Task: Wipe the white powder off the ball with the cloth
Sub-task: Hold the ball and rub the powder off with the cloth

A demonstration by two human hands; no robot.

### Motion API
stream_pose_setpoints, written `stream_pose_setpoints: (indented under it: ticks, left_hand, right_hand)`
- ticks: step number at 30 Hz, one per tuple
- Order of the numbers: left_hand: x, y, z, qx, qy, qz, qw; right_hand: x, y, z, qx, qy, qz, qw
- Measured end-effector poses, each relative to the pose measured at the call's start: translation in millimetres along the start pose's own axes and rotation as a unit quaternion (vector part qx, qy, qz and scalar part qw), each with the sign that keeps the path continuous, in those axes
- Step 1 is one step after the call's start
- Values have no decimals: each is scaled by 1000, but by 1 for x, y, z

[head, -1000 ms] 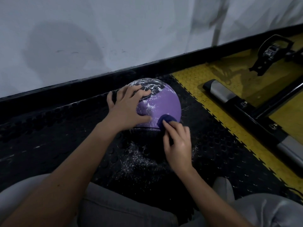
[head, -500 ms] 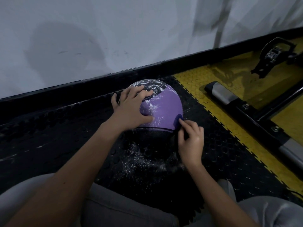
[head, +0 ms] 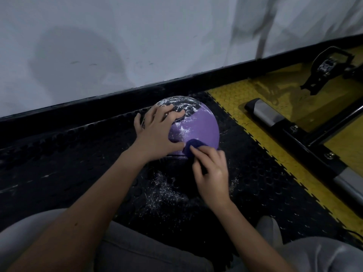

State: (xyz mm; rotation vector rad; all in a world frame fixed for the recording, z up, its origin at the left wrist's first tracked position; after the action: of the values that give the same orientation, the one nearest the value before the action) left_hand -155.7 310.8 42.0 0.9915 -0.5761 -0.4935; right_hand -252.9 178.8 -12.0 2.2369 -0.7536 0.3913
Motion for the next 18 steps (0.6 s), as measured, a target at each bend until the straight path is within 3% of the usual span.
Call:
stream_pose_setpoints:
  ticks: [12,18]
  left_hand:
    - [-3,-8,19,18,1,-23,1000]
    - [-3,-5,21,46,-23,-25,998]
  right_hand:
    - [34,18,32,15,-60,41,997]
    - [57,26,35,5,-93,-42,995]
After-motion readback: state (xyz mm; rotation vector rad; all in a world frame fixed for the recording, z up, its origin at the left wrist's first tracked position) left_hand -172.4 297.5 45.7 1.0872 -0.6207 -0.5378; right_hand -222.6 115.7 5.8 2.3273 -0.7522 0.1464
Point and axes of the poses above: each hand's wrist, its own x-axis towards the middle knuckle, its own y-axis out of the back of the hand, z = x × y, the point moved 3 cm from there along x, towards the middle knuckle, and after that the axes turned 14 degrees about -y, right-handed, at the moved point
